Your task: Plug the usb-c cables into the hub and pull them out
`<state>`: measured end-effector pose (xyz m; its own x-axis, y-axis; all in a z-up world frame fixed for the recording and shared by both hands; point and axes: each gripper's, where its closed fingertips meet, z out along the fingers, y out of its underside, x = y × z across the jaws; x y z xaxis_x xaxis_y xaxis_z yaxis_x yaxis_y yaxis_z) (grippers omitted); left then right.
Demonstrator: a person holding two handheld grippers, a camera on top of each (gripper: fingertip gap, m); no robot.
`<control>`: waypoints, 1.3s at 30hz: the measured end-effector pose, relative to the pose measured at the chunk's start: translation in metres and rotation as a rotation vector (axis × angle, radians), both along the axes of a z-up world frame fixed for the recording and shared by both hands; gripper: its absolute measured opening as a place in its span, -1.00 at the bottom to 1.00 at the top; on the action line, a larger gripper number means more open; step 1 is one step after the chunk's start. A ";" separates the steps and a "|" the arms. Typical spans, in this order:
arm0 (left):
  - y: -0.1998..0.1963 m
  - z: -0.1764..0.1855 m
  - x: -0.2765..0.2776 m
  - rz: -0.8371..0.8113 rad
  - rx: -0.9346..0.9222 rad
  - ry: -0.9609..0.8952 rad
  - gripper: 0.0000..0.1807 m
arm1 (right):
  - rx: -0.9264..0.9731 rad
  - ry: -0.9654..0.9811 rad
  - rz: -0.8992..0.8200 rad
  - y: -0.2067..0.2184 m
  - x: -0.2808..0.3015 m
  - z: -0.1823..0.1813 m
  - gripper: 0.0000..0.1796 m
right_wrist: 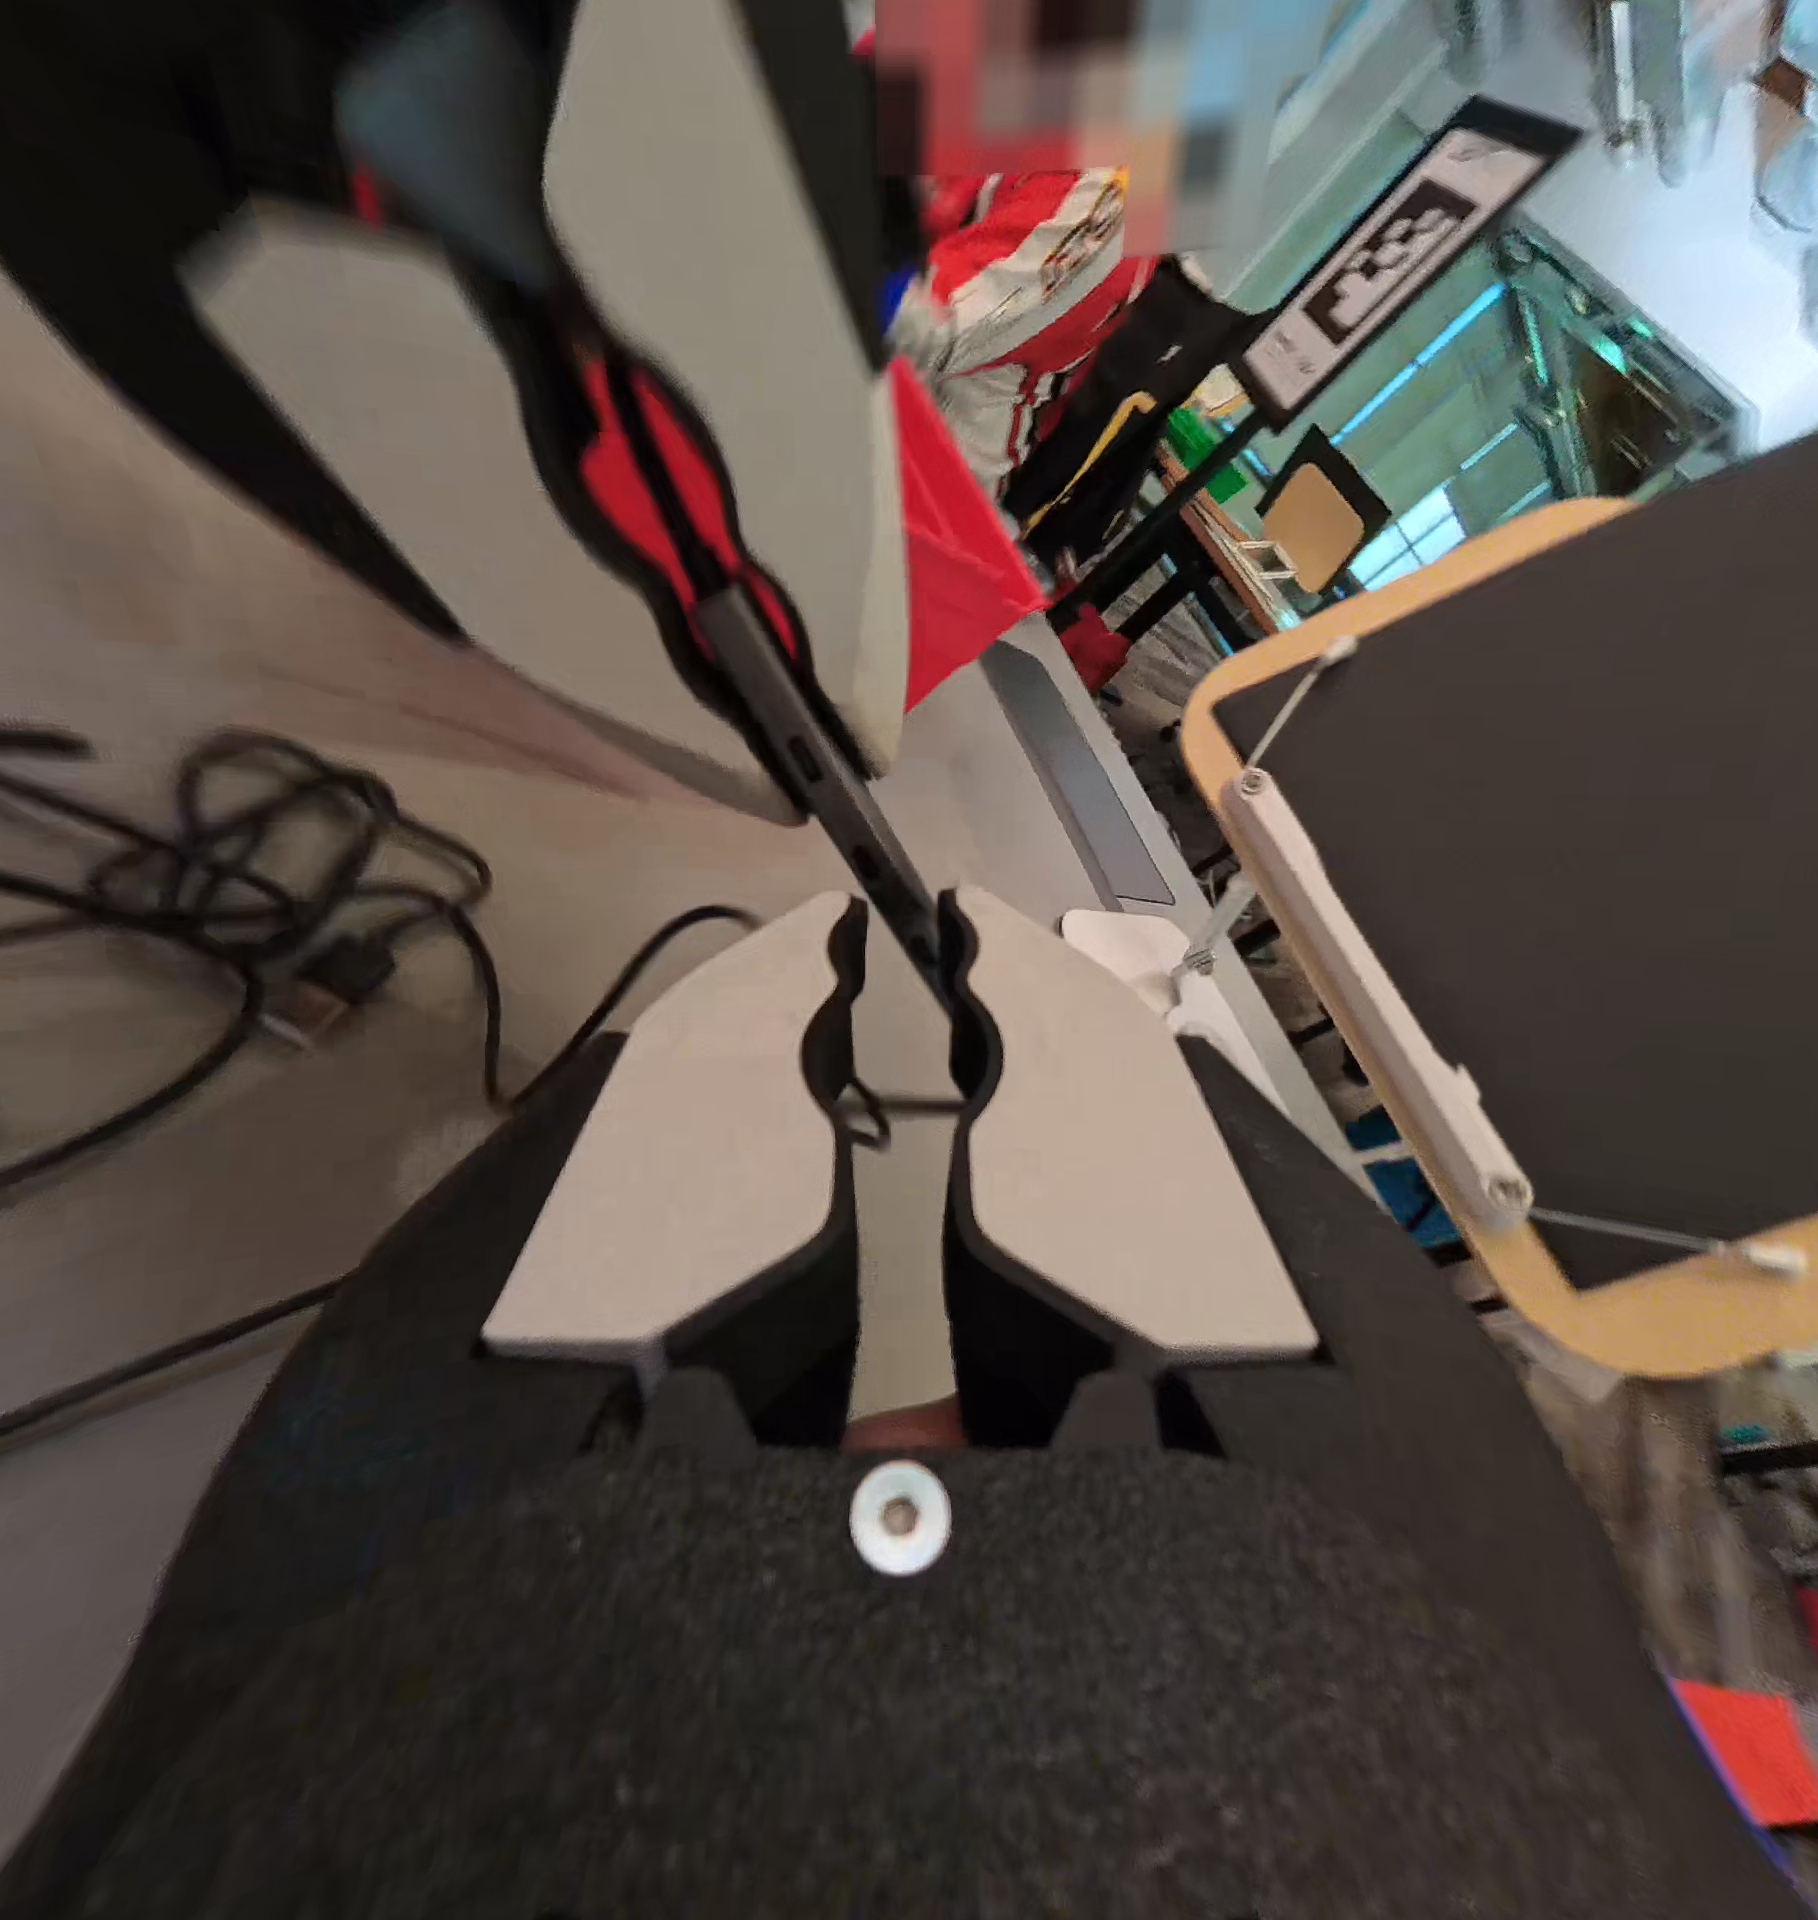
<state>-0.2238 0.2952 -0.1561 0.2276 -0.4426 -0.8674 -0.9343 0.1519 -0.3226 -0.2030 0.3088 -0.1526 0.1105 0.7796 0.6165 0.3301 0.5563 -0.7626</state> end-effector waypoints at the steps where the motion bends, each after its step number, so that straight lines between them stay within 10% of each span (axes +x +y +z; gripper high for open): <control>1: 0.009 0.003 -0.004 0.038 0.050 -0.018 -0.90 | -0.056 0.045 -0.020 0.002 0.009 0.009 -0.85; 8: 0.069 -0.010 -0.015 0.147 0.273 -0.165 -0.90 | -0.810 -0.093 -0.213 -0.011 0.066 -0.061 -0.56; 22: 0.089 -0.029 0.010 -0.104 0.216 -0.350 -0.90 | -0.822 -0.284 -0.546 -0.023 0.086 -0.133 -0.78; 39: 0.076 -0.060 0.026 -0.128 0.247 -0.065 -0.90 | -0.740 -0.397 -0.556 0.007 0.076 -0.076 -0.99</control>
